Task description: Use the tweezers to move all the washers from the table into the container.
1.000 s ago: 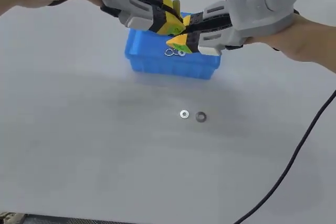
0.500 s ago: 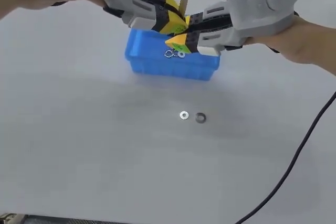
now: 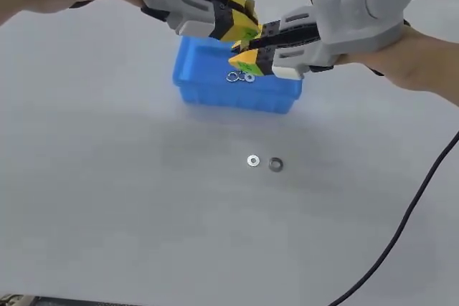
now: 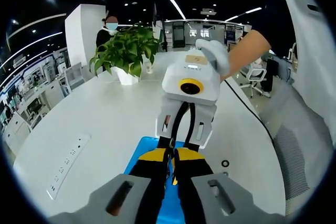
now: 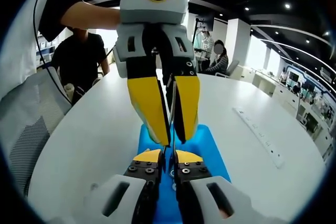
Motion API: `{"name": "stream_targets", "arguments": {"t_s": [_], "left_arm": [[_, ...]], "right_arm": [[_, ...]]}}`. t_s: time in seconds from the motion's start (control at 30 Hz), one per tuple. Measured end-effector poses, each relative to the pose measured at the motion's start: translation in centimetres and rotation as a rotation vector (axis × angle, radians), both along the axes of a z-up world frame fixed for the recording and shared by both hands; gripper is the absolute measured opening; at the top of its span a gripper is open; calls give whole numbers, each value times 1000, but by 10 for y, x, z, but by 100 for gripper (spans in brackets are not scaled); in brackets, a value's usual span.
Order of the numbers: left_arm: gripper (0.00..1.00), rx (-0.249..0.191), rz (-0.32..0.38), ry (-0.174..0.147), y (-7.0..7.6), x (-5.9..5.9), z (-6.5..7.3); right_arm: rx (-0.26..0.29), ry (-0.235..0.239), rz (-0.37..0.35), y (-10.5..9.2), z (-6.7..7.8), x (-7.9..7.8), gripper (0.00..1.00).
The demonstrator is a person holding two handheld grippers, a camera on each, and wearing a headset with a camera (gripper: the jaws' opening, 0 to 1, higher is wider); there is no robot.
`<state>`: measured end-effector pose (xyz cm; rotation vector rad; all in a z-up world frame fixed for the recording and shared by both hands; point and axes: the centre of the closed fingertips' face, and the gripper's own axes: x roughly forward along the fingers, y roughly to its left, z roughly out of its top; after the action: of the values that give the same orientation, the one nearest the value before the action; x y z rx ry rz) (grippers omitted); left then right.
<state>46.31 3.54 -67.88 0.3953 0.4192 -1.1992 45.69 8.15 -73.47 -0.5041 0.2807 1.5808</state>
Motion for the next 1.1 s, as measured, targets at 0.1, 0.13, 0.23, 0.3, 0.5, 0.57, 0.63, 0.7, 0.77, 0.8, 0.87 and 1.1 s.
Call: {"name": "stream_targets", "arguments": {"t_s": [0.1, 0.13, 0.23, 0.3, 0.5, 0.57, 0.63, 0.7, 0.77, 0.8, 0.87, 1.1], "left_arm": [[11, -5, 2, -9, 1, 0, 4], [12, -6, 1, -10, 1, 0, 5], [12, -8, 0, -5, 3, -1, 7], [12, -10, 1, -4, 4, 0, 8], [11, -24, -5, -12, 2, 0, 11], [7, -23, -18, -20, 0, -2, 13], [7, -13, -27, -33, 0, -3, 12], [7, -11, -35, -32, 0, -4, 12], [6, -6, -46, -40, -1, -5, 12], [6, -2, -48, -49, -2, -6, 12], [5, 5, -55, -64, -3, -5, 12], [5, 12, -53, -80, -4, -2, 13]], "right_arm": [[2, 6, 1, -1, -1, -1, 9], [5, 10, 2, -1, -1, -1, 9], [9, 15, 6, -1, 0, -2, 9], [12, 16, 3, -1, 0, -2, 9], [11, 18, 6, -1, 0, -2, 9], [12, 22, 1, -2, 0, -2, 9], [14, 23, -2, -3, 0, -1, 9], [11, 22, 0, -3, 0, -1, 9], [8, 20, 5, -3, 0, -3, 9], [7, 17, 5, -3, 0, -3, 10], [8, 15, 2, -2, 1, -2, 10], [-3, 2, -6, -2, 0, 3, 13]]}}
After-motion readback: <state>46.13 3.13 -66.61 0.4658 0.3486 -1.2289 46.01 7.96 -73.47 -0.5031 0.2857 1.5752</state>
